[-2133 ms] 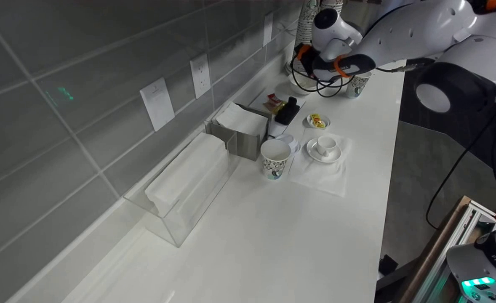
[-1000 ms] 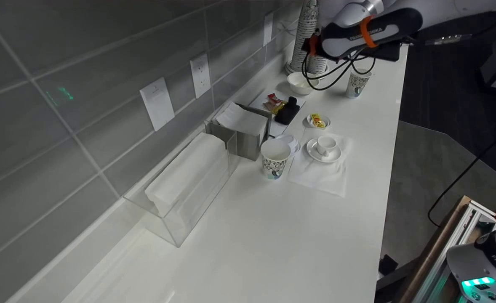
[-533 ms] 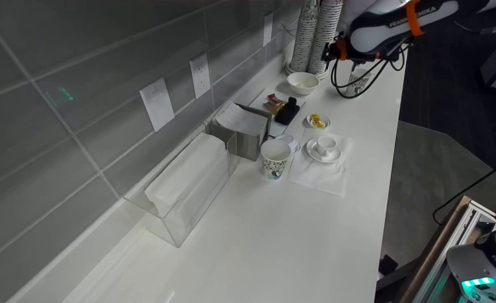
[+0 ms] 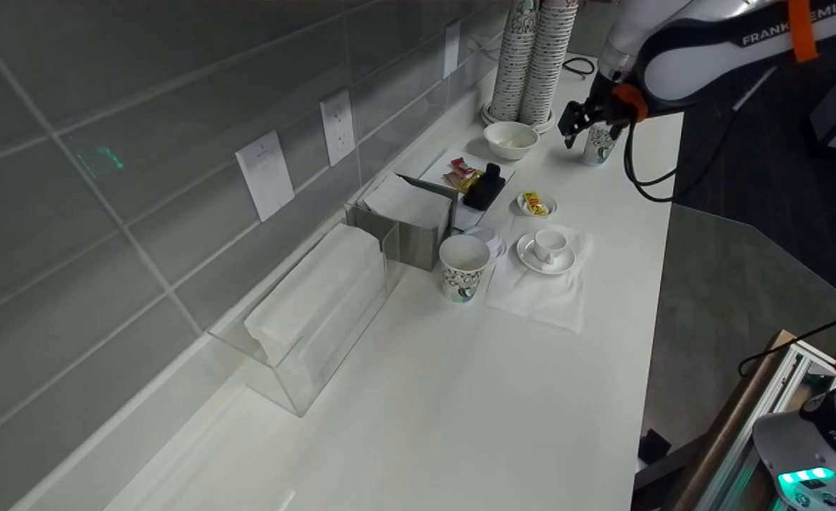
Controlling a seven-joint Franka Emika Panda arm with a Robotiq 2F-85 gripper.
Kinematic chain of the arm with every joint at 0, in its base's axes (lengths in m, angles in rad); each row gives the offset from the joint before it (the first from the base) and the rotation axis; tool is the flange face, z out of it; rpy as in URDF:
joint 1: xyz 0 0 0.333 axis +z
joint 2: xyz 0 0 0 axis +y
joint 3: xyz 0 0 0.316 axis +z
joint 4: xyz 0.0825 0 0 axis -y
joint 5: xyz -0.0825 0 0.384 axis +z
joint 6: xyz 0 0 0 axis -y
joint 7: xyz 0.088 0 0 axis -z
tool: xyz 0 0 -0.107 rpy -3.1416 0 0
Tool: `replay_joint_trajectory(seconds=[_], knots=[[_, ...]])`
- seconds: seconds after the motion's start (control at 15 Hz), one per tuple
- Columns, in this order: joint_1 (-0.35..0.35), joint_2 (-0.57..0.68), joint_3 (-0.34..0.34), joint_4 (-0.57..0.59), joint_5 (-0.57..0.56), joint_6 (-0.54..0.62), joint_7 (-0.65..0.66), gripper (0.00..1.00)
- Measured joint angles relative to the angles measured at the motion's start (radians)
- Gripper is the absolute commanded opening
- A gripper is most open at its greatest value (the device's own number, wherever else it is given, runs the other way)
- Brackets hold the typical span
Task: Move the spoon to the white bowl
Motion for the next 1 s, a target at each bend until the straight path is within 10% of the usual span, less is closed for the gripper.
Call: replay_joint_trajectory(seconds=[0.47,1.0], knots=[[-0.007,-0.172,0.025,-0.118,0.076,-0.007,-0.445,1.0],[0.048,-0.313,-0.138,-0.157,0.158,0.032,-0.908,1.0]])
